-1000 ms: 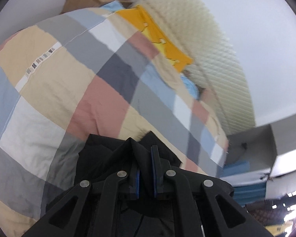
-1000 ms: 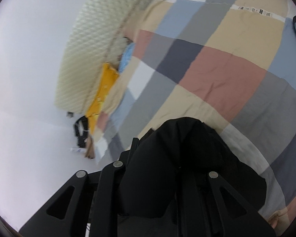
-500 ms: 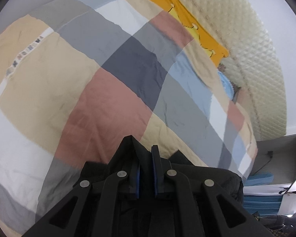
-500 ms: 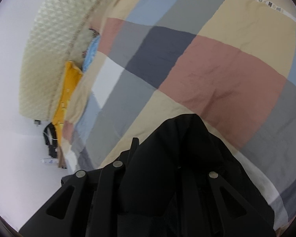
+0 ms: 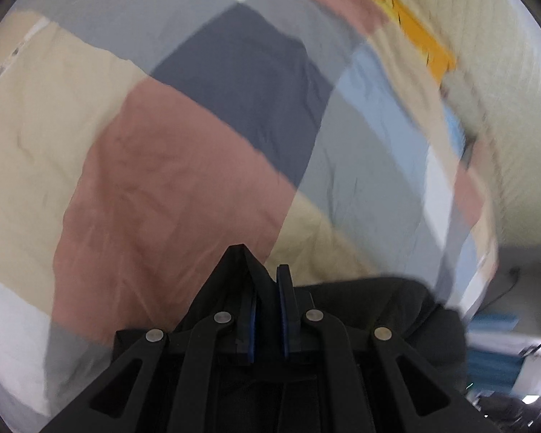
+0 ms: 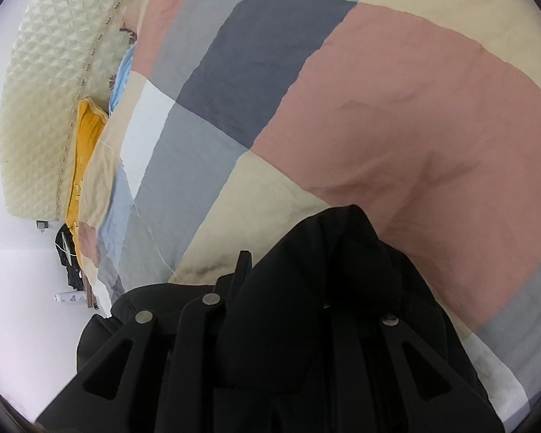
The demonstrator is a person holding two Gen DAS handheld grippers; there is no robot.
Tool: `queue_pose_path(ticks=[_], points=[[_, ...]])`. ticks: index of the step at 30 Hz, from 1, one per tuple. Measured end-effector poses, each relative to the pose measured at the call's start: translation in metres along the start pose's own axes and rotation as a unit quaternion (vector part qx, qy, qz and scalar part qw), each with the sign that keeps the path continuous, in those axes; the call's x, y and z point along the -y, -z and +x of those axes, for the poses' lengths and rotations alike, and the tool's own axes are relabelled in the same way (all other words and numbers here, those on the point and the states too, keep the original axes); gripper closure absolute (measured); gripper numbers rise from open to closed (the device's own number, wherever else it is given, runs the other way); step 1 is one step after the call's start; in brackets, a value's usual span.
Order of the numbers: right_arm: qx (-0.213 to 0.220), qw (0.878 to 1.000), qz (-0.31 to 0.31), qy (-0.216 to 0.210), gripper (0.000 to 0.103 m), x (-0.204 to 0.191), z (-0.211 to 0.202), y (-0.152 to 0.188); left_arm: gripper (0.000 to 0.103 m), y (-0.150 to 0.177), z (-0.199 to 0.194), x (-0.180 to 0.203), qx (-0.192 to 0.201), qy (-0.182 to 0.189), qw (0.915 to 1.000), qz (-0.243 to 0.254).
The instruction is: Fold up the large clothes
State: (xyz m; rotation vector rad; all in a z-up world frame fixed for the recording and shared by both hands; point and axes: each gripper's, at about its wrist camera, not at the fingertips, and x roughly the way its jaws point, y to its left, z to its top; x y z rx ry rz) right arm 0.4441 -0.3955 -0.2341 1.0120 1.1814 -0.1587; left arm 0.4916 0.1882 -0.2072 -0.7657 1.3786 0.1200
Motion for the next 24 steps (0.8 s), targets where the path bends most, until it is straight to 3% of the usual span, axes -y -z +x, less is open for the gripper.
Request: queue_pose_path(ticks=[2,6,8,10,11,13,14,15,17,20,24], points=[[0.007,1.000,-0.012,-0.001,0.082,-0.004,-0.007,0.002,0.092,0.004,-0.011,0.009,0.014,-0.013,0.9993,0.031],[0.011,1.000,-0.015,-0.012,0.073,-0.007,-0.021,0.009,0.090,0.013,-0.032,0.006,0.000,-0.008,0.9999,0.014],[0.013,0.999,-0.002,-0.032,0.058,-0.005,-0.034,0.014,0.088,0.019,-0.051,0.003,0.000,-0.021,0.9997,0.015],[0.023,0.999,-0.004,-0.041,0.021,-0.007,-0.052,0.020,0.087,0.025,-0.069,0.000,0.008,-0.029,0.9995,0.012],[0.028,0.999,-0.009,-0.041,0.017,-0.011,-0.061,0.023,0.086,0.030,-0.079,0.001,0.010,-0.031,0.9994,0.013],[0.041,0.998,-0.028,-0.033,0.017,-0.018,-0.082,0.029,0.082,0.043,-0.102,0.003,0.016,-0.040,0.9985,0.034],[0.047,0.998,-0.035,-0.031,0.017,-0.021,-0.092,0.032,0.075,0.048,-0.112,0.005,0.021,-0.044,0.9978,0.044],[0.053,0.997,-0.046,-0.027,0.017,-0.025,-0.104,0.036,0.056,0.055,-0.126,0.007,0.035,-0.053,0.9962,0.059],[0.064,0.996,-0.063,-0.021,0.017,-0.033,-0.122,0.044,0.029,0.066,-0.153,0.012,0.071,-0.068,0.9918,0.082],[0.081,0.992,-0.097,-0.016,0.017,-0.048,-0.150,0.058,0.027,0.083,-0.188,0.016,0.124,-0.097,0.9817,0.107],[0.100,0.984,-0.150,-0.005,0.017,-0.071,-0.173,0.080,0.027,0.117,-0.212,0.032,0.148,-0.059,0.9742,0.159]])
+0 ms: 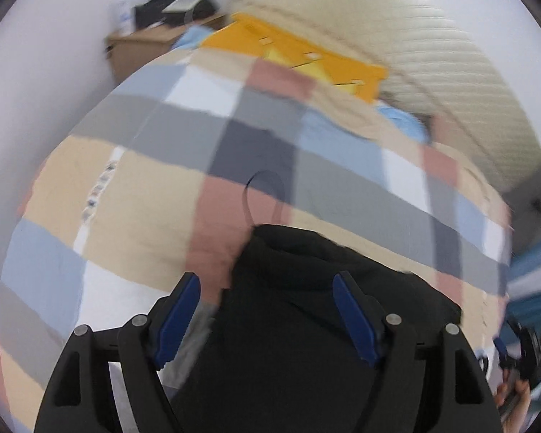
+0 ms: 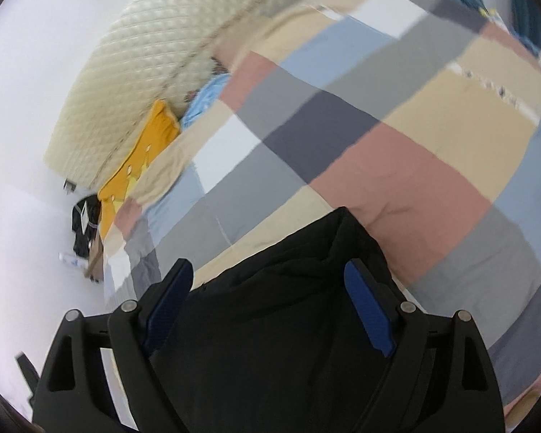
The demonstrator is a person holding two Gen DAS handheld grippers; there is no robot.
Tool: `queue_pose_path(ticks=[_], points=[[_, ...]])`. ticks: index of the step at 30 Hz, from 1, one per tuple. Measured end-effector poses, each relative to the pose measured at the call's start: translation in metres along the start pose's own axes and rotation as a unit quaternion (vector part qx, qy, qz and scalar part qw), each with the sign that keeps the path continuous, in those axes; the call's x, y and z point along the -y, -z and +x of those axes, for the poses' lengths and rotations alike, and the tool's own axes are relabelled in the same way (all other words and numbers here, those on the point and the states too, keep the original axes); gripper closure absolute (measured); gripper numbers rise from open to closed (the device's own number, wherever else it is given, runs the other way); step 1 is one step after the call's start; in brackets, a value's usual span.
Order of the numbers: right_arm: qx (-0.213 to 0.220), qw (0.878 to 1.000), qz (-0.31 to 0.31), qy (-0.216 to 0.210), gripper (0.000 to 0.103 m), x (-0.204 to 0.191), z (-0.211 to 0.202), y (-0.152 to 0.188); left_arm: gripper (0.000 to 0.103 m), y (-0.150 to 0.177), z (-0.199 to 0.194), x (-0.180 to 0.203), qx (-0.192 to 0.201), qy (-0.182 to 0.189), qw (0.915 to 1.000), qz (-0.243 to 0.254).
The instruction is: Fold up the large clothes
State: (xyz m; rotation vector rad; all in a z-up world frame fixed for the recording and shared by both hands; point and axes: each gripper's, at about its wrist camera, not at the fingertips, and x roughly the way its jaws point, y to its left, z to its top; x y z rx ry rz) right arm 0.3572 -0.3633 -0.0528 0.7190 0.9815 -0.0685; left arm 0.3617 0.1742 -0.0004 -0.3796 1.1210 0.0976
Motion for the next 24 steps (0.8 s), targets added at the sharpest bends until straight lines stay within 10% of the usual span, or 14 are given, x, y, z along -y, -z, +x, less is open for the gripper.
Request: queue_pose_path(ticks=[9,14,24], points=[[0.034,0.981,-0.189,-0.003,0.019,-0.094,0.010,0.066,0.027,0.067,0.013,0.110,0.104,0.009,0.9800,0.169],[0.021,0.969,-0.247,-0.013,0.053,-0.115,0.053,0.102,0.027,0.096,0.058,0.139,0.153,-0.042,0.9562,0.246],[0.031,0.959,-0.281,0.009,0.055,-0.100,0.122,0.133,0.026,0.111,0.133,0.127,0.126,0.004,0.9618,0.243]])
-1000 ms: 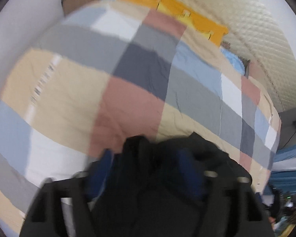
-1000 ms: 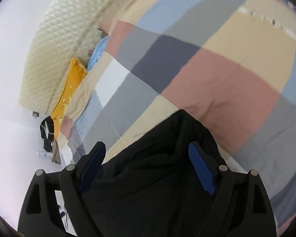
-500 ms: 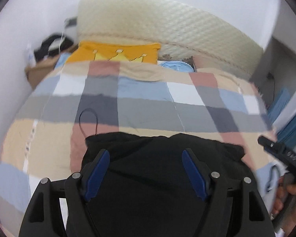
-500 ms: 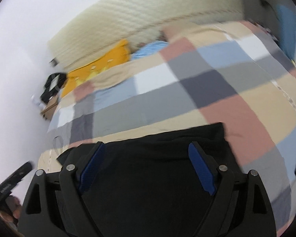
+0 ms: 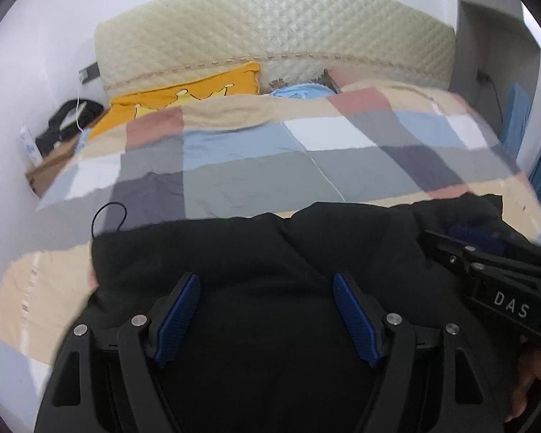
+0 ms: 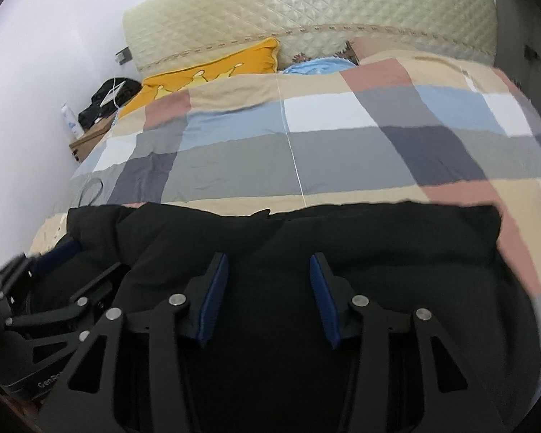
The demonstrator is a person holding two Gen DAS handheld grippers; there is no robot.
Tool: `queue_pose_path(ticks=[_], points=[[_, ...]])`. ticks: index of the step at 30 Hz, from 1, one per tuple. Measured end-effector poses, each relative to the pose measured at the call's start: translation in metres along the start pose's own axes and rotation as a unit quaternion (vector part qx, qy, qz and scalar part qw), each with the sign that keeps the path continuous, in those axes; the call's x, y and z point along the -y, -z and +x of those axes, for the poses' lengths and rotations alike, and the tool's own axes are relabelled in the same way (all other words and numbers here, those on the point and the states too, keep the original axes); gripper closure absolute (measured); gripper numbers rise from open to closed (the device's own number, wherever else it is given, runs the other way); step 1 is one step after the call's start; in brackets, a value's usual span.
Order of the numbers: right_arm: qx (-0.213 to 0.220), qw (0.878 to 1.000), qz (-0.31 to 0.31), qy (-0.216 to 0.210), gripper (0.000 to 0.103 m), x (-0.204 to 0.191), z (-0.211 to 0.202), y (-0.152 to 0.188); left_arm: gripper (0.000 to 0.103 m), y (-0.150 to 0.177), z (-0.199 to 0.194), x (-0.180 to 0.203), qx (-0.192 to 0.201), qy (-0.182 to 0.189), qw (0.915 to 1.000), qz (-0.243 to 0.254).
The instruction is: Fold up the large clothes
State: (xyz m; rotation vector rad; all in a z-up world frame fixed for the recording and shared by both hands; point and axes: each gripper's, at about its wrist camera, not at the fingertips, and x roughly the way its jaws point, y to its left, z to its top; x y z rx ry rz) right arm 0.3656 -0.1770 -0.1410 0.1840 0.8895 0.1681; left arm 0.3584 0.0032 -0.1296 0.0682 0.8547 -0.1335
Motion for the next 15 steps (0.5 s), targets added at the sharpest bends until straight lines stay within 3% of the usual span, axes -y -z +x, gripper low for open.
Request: queue_pose_path(ticks=[5,10,15], points=[[0.002,0.999,0.035,-0.033,0.055,0.014,0.020,0.015,0.024,0.015,0.007,-0.008,0.025,0.026,0.9990,-0.025],[0.011,1.000,-0.016,0.012,0.055,-0.004,0.033,0.027,0.023,0.028,0.013,-0.002,0.053,0.023,0.9982,-0.017],[0.021,0.998,-0.035,0.036,0.055,-0.010,0.043,0.031,0.023,0.031,0.021,0.003,0.048,0.010,0.9988,-0.009]])
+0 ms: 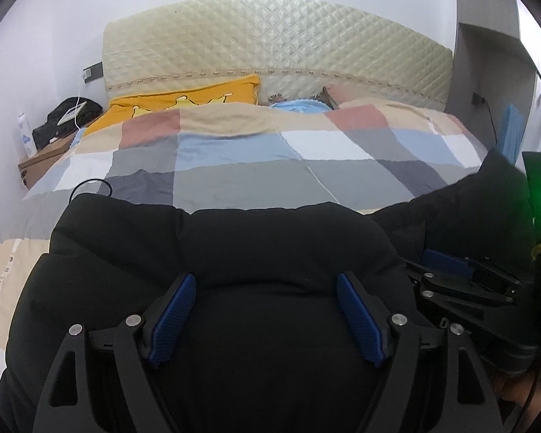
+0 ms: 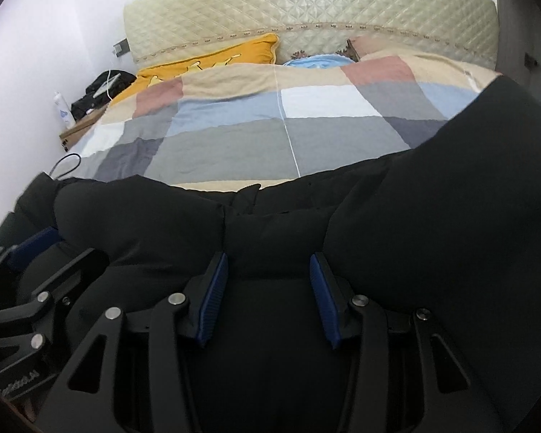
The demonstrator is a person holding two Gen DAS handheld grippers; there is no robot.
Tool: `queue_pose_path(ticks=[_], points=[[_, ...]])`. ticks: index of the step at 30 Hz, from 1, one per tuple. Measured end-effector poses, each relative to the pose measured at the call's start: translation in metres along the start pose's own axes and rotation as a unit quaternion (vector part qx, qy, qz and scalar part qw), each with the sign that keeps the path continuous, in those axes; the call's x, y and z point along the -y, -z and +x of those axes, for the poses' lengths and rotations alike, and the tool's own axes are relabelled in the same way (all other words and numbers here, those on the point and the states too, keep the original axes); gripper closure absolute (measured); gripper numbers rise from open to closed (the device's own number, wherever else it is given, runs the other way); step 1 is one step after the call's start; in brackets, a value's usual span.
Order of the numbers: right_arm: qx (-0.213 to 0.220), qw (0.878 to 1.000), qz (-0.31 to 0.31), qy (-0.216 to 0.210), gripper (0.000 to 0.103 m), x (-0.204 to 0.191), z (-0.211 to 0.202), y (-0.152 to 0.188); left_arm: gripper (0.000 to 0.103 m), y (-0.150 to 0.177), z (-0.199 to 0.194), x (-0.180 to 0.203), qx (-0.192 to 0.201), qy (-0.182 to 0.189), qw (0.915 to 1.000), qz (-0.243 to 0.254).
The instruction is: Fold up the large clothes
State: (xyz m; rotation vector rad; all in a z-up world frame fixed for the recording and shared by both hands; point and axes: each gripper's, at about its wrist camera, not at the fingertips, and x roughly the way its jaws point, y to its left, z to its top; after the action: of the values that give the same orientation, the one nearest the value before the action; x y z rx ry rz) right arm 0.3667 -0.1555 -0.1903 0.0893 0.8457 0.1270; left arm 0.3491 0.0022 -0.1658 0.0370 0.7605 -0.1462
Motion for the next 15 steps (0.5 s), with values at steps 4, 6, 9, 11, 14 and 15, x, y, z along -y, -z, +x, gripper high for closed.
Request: queue_pose_path(ticks=[4,6,9,11,14,15], points=[[0.001,1.000,-0.010,0.008,0.055,-0.002,0.000,0.002,0.022,0.001,-0.001,0.007,-0.001,-0.014,0.9998,0.014],[-0.002,1.000,-0.007,-0.004,0.055,0.002,-0.005,0.002,0.022,-0.001,-0.008,0.008,-0.002,-0.012,0.9997,0.019],[0.003,0.999,0.003,-0.039,0.054,0.009,-0.022,-0.002,0.022,-0.004,-0.027,-0.001,0.004,-0.005,1.0000,0.003],[0.024,0.999,0.009,-0.041,0.054,0.016,-0.043,-0.006,0.022,-0.005,-0.046,-0.010,0.018,0.000,0.9998,-0.004],[0.046,0.997,0.006,-0.065,0.054,0.033,-0.080,-0.003,0.022,-0.005,-0.078,-0.030,0.030,0.002,0.9995,0.010],[0.051,0.997,-0.003,-0.063,0.054,0.039,-0.090,0.001,0.022,-0.003,-0.087,-0.041,0.034,-0.001,0.9994,0.011]])
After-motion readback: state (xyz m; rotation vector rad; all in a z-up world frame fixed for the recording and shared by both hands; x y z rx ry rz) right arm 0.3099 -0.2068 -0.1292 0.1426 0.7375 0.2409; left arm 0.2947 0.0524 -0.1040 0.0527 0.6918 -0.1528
